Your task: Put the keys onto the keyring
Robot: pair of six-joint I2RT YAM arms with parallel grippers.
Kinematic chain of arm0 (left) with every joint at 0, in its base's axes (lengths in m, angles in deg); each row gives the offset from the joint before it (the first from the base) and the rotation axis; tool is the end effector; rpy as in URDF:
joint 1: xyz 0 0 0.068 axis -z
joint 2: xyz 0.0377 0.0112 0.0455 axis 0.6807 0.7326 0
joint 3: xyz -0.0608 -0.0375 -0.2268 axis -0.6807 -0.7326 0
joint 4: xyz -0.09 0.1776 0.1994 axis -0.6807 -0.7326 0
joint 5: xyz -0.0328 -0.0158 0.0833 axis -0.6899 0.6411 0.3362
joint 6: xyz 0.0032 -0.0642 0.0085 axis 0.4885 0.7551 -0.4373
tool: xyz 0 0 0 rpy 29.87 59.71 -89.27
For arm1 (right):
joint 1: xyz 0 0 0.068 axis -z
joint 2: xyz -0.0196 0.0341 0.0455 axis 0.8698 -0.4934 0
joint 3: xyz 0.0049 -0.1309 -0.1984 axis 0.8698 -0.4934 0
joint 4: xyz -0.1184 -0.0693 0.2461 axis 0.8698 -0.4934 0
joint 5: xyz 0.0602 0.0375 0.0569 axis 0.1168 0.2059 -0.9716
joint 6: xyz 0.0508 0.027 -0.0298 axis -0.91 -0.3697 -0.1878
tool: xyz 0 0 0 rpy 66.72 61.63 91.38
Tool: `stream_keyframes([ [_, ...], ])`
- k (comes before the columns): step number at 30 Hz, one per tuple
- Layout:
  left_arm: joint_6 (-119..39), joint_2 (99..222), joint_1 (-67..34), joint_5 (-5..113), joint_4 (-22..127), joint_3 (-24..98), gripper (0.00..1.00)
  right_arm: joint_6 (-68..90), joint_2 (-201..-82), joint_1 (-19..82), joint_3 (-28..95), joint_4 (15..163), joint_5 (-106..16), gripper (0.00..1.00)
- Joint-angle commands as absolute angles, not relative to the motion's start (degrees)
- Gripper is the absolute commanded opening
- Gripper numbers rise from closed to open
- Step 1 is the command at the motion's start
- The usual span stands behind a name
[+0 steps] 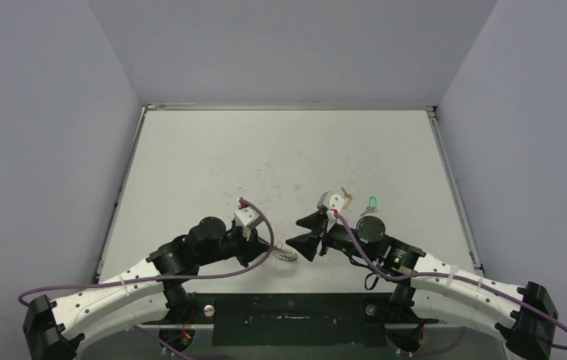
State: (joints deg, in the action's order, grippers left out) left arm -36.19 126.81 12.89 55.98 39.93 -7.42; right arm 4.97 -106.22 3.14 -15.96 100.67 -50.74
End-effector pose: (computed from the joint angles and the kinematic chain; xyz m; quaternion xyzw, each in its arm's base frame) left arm 0.1283 -0.1989 0.2089 0.3157 0.7759 -0.3554 0.4148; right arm 0.1277 0.2202 0.2286 -0.3525 0.6648 0.4467 0.4840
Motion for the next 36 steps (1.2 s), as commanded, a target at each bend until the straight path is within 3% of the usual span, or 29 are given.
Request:
stream_keyframes([
  [1, -37.9, 124.2, 13.0, 53.3, 49.1, -9.2, 0.00, 10.7, -109.9, 3.3, -16.1, 108.8, -58.8, 0.58],
  [22, -47.2, 119.7, 13.0, 40.2, 70.7, -21.1, 0.00, 21.3, -113.7, 6.8, -20.7, 117.0, -72.6, 0.40],
  [36, -51.6, 116.5, 13.1, 35.9, 73.9, -24.2, 0.00, 22.6, -120.6, 8.7, -19.3, 121.0, -85.0, 0.38],
])
